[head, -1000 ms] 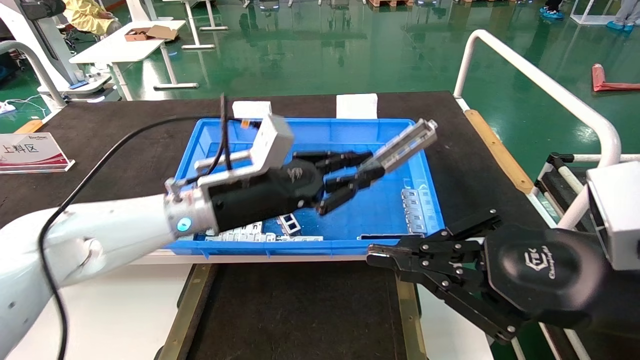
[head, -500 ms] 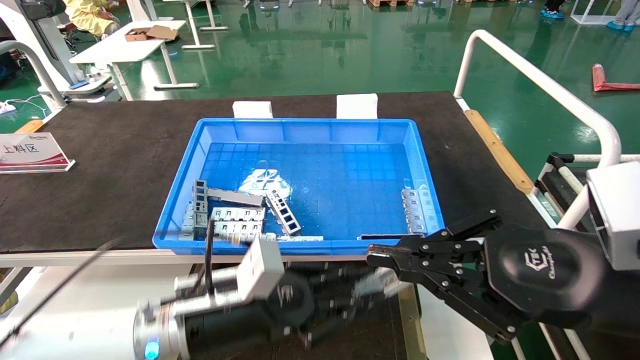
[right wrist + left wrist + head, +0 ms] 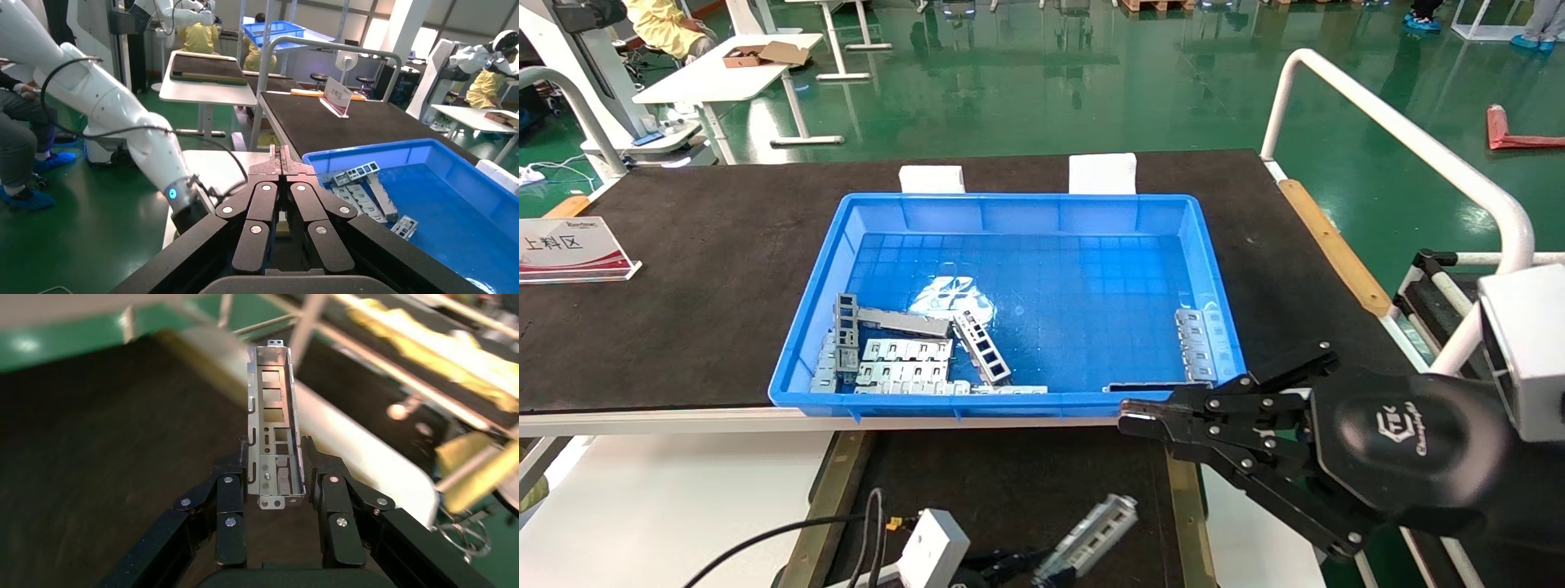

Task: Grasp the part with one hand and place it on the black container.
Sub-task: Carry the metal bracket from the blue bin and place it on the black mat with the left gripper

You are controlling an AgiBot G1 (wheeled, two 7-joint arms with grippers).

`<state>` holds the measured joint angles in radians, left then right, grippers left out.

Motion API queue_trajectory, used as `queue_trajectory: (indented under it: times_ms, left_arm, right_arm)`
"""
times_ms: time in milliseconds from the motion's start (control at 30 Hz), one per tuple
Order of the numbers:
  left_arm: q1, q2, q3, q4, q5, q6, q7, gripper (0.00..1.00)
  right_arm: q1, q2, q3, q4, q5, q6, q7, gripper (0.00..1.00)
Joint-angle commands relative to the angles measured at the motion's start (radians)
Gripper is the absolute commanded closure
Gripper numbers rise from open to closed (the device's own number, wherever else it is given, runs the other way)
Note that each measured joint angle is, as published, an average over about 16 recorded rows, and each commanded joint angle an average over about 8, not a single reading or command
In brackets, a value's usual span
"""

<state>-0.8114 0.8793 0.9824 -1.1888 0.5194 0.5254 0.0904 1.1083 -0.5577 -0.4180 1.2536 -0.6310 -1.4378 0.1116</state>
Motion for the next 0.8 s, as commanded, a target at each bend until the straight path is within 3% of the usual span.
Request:
queue_trajectory:
  times_ms: [33,333,800]
  left_arm:
    - [0.024,0.017,-0.001,0.023,-0.01,-0.039,-0.006,1.0]
    - [0.06,0.148,-0.056,0.158,-0.068,-0.164,-0.004,1.0]
    - [0.033,0.342,-0.161,0.353,-0.114,-0.255,0.048,1.0]
  right_arm:
    - [0.0,0.0,0.0,0.0,0.0,0.0,0.0,1.0]
    - [0.0,0.0,0.0,0.0,0.0,0.0,0.0,1.0]
    - [0.0,0.0,0.0,0.0,0.0,0.0,0.0,1.0]
